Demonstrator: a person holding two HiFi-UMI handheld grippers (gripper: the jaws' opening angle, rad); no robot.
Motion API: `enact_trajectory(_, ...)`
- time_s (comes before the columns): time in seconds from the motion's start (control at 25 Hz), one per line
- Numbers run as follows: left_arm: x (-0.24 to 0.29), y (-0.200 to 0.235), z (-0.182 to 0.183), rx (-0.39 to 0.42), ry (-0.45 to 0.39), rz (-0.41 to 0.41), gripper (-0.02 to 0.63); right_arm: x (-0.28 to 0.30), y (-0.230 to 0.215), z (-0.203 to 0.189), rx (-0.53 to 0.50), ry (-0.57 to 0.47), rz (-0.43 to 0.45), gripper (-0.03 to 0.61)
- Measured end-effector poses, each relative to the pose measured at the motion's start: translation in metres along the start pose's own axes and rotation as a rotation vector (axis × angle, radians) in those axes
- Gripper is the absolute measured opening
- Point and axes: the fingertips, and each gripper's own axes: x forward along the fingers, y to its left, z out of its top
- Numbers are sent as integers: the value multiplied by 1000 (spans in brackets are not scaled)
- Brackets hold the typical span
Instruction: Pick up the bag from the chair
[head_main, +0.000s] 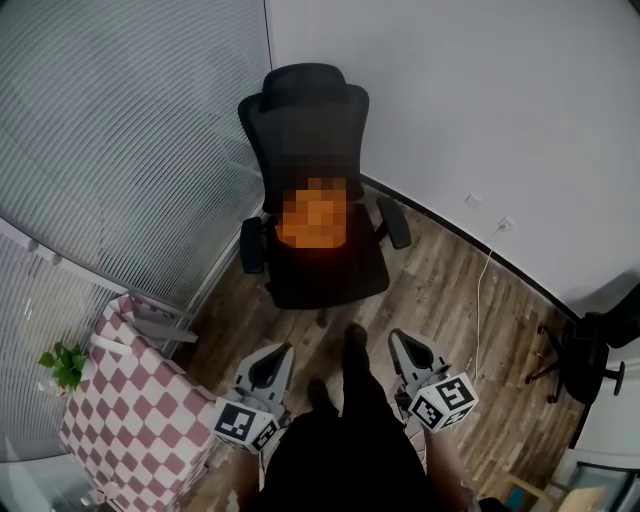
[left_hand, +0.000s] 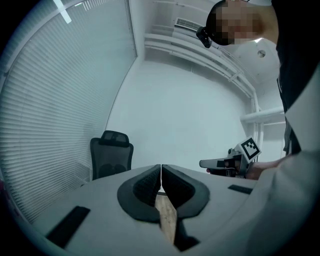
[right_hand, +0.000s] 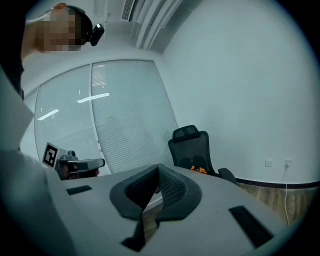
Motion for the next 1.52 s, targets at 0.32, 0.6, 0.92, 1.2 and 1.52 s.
enact_trajectory(0.32,57,33,14,-11,26,56,34,66,-52,25,18,17,49,20)
enact_trajectory(0.6,123,61,57,30,15,102,34,133,-105,69,32,-3,109,20)
enact_trajectory(0.92,201,81,75,10,18,164,34,198,-164,96,34,28,191,20)
enact_trajectory(1.2,251,92,77,-9,41,207,34,242,-203,95,50,87,233,20)
enact_trajectory(1.52,261,121,68,-23,106,226,34,284,-215,69,87,167,216,20)
